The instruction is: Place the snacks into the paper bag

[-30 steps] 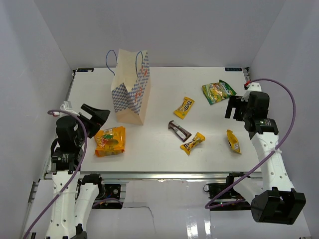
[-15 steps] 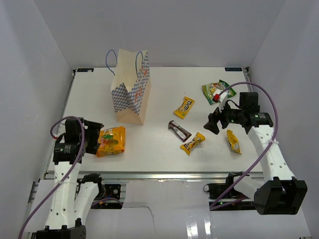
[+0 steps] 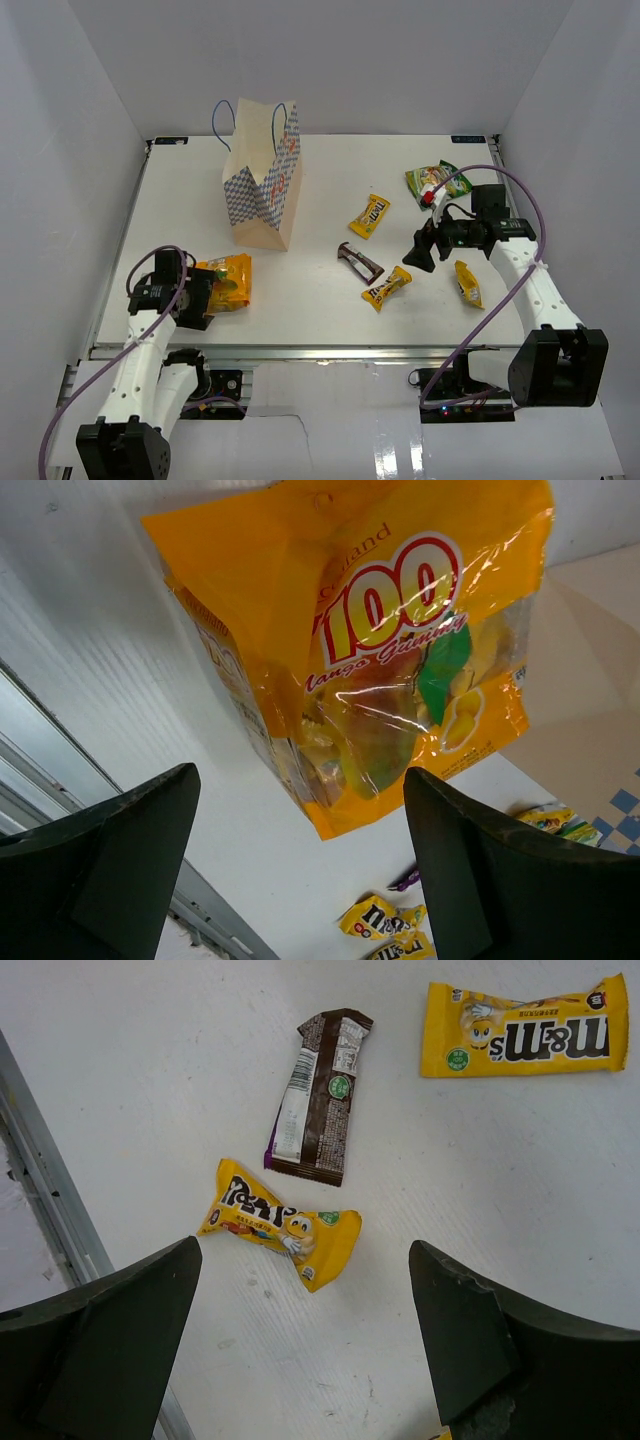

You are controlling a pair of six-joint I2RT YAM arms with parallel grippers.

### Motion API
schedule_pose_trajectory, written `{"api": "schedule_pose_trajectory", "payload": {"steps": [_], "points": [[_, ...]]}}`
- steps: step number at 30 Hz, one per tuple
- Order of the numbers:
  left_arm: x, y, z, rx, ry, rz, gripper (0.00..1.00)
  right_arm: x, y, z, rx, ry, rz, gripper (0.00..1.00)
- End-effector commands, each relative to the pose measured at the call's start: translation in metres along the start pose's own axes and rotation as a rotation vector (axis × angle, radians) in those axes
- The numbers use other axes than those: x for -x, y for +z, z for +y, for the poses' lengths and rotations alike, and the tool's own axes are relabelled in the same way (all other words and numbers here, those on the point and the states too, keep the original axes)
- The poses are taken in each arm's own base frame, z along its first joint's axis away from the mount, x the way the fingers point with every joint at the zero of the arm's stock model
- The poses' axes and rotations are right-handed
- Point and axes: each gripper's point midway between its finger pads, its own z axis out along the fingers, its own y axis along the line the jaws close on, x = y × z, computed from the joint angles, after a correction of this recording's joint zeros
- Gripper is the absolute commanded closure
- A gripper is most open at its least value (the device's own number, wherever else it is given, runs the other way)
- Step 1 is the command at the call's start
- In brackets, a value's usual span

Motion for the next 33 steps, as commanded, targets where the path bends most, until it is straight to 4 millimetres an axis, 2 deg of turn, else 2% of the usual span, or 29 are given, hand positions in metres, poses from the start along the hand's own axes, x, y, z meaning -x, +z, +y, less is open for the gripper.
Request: {"api": "schedule_pose_trajectory", "payload": {"steps": [1,3,7,9,16,17,19,20,23,24,26,27,28,30,32,33], "points": [[-0.002,0.008,-0.02,-0.097,-0.038,0.012,0.07,0.013,0.001,-0.004,0.013,-0.045,-0.041,0.1],[-0.001,0.013,-0.025,-0.131,-0.025,0.004,0.07,0.013,0.001,-0.006,0.012,-0.046,-0.038,0.1],[-0.004,0.032,-0.018,-0.132,0.02,0.009,0.08,0.011,0.003,-0.008,0.015,-0.047,-0.032,0.1],[-0.003,0.037,-0.023,-0.162,0.035,0.001,0.1,0.009,0.003,-0.007,0.016,-0.04,-0.029,0.1],[-0.003,0.049,-0.014,-0.194,0.067,-0.024,0.33,0.008,0.003,-0.007,0.018,-0.034,-0.024,0.1],[-0.003,0.049,-0.013,-0.207,0.073,-0.03,0.41,0.008,0.004,-0.007,0.019,-0.03,-0.022,0.1],[-0.002,0.051,-0.008,-0.21,0.081,-0.041,0.5,0.009,0.004,-0.007,0.022,-0.029,-0.025,0.1],[-0.002,0.05,-0.008,-0.221,0.085,-0.046,0.61,0.009,0.004,-0.007,0.023,-0.027,-0.022,0.1],[0.003,0.04,-0.014,-0.276,0.124,-0.083,0.74,0.011,0.003,-0.008,0.021,-0.03,-0.025,0.1],[0.009,0.031,-0.023,-0.318,0.154,-0.115,0.82,0.012,0.003,-0.008,0.021,-0.032,-0.025,0.1],[0.014,0.021,-0.03,-0.347,0.183,-0.149,0.88,0.012,0.003,-0.008,0.021,-0.032,-0.026,0.1],[0.018,0.014,-0.035,-0.371,0.221,-0.177,0.94,0.013,0.003,-0.008,0.022,-0.034,-0.028,0.1],[0.025,0.001,-0.045,-0.402,0.238,-0.211,0.97,0.013,0.003,-0.008,0.022,-0.033,-0.03,0.1],[0.032,-0.014,-0.054,-0.432,0.27,-0.256,1.0,0.013,0.003,-0.007,0.028,-0.029,-0.032,0.1],[0.047,-0.054,-0.076,-0.527,0.332,-0.355,1.0,0.013,0.003,-0.006,0.031,-0.026,-0.034,0.1],[0.049,-0.054,-0.076,-0.523,0.329,-0.365,1.0,0.014,0.003,-0.007,0.028,-0.029,-0.036,0.1]]}}
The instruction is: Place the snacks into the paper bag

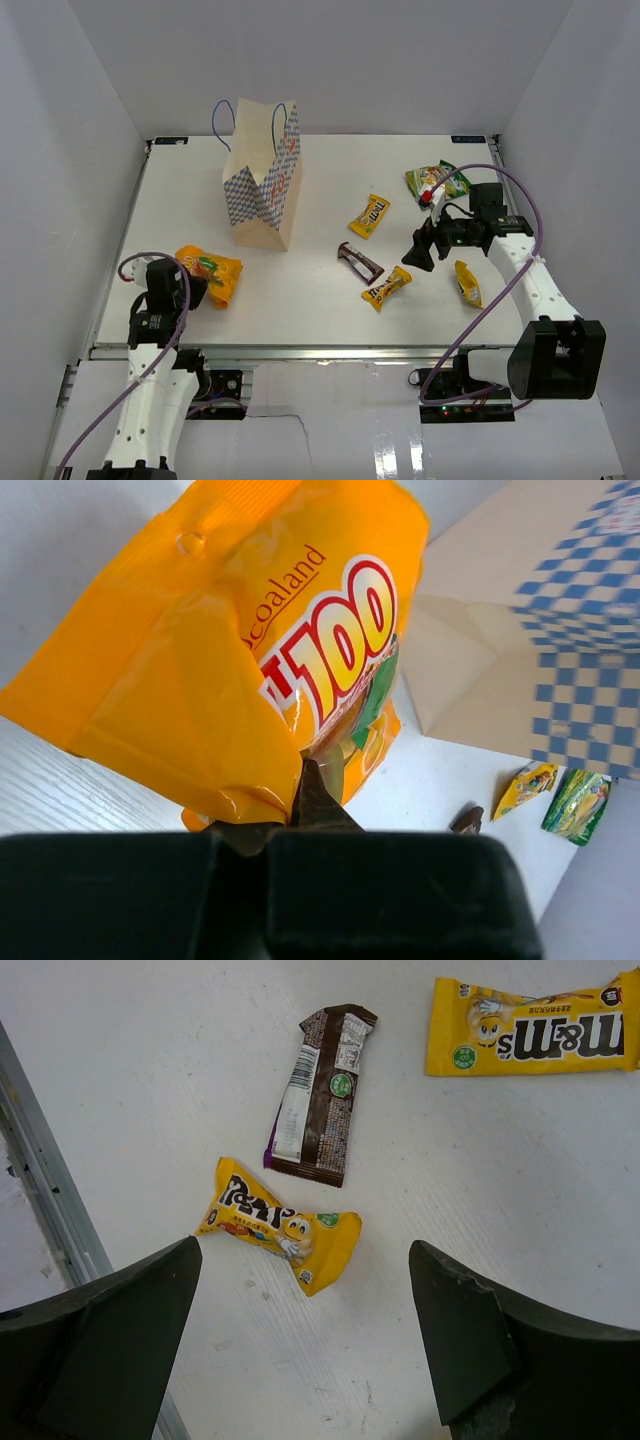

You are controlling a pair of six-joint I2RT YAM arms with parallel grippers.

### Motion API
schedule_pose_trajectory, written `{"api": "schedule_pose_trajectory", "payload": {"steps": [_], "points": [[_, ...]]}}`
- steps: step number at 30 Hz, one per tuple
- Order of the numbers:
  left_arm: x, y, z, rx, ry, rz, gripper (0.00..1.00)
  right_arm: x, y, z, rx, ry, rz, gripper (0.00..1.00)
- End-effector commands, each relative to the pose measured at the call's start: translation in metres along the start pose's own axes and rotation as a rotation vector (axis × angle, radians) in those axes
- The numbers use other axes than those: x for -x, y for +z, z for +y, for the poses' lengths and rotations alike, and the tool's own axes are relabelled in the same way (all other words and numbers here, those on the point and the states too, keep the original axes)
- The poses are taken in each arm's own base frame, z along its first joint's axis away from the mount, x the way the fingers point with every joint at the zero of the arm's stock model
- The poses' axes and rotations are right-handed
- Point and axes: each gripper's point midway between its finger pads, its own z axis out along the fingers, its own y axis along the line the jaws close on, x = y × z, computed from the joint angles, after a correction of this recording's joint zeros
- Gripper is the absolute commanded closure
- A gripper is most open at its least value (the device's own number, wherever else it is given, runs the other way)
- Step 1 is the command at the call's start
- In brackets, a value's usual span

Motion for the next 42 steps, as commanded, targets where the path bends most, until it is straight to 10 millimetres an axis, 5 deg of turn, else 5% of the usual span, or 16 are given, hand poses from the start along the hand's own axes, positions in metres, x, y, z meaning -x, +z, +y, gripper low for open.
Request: {"api": "schedule_pose_trajectory", "payload": {"steps": [1,5,19,28,35,42], "points": [[0.061,-0.048,-0.061,-0.192,0.117,-0.227,1.0,0.019,-0.004,-0.002,0.001,-0.042,-0.048,0.1],[0.095,-0.092,-0.108,-0.359,0.237,-0.372,1.0,0.018,-0.004,-0.002,0.003,-0.04,-0.048,0.1],[0.14,-0.209,-0.293,-0.924,0.526,-0.47,1.0,0.017,-0.003,-0.002,0.008,-0.041,-0.048,0.1],[0.159,-0.176,-0.357,-0.981,0.557,-0.449,1.0,0.015,-0.003,0.001,0.012,-0.039,-0.048,0.1],[0.138,-0.145,-0.398,-0.949,0.627,-0.47,1.0,0.016,-0.004,0.0,0.004,-0.039,-0.047,0.1],[0.133,-0.103,-0.399,-0.759,0.65,-0.551,1.0,0.015,-0.005,-0.001,-0.005,-0.033,-0.037,0.1]]}}
